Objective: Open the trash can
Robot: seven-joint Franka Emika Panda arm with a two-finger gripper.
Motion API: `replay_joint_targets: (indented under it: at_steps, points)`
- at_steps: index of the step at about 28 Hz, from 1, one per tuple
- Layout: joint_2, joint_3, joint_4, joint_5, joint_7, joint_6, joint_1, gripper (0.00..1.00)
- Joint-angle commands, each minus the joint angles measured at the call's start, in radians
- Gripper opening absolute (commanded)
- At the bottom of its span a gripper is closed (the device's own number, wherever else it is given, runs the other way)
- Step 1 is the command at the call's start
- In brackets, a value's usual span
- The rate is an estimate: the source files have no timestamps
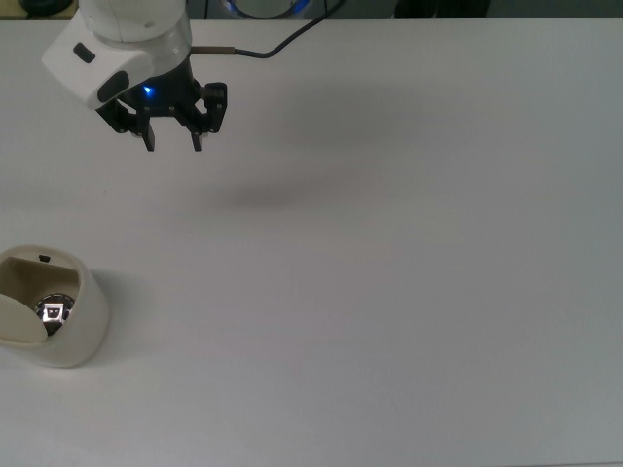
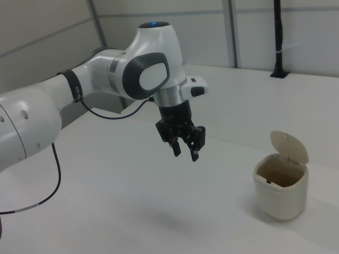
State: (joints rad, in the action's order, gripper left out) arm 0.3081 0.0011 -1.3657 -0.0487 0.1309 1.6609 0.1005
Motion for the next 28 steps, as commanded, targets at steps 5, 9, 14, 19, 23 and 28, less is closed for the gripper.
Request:
replay_joint_targets:
  at_steps: [5, 9, 14, 19, 23, 28]
  points:
    - [-0.020, -0.009, -0.010, -0.002, 0.003, -0.023, -0.008, 1.00]
    - [-0.018, -0.007, -0.010, 0.000, 0.003, -0.023, -0.008, 1.00]
    - [-0.018, -0.007, -0.010, -0.002, 0.006, -0.023, -0.008, 1.00]
    - [-0.018, -0.004, -0.012, -0.005, 0.004, -0.024, -0.010, 1.00]
    - [-0.018, 0.000, -0.012, -0.005, 0.006, -0.024, -0.010, 1.00]
    - [-0.018, 0.002, -0.012, -0.008, 0.006, -0.024, -0.010, 1.00]
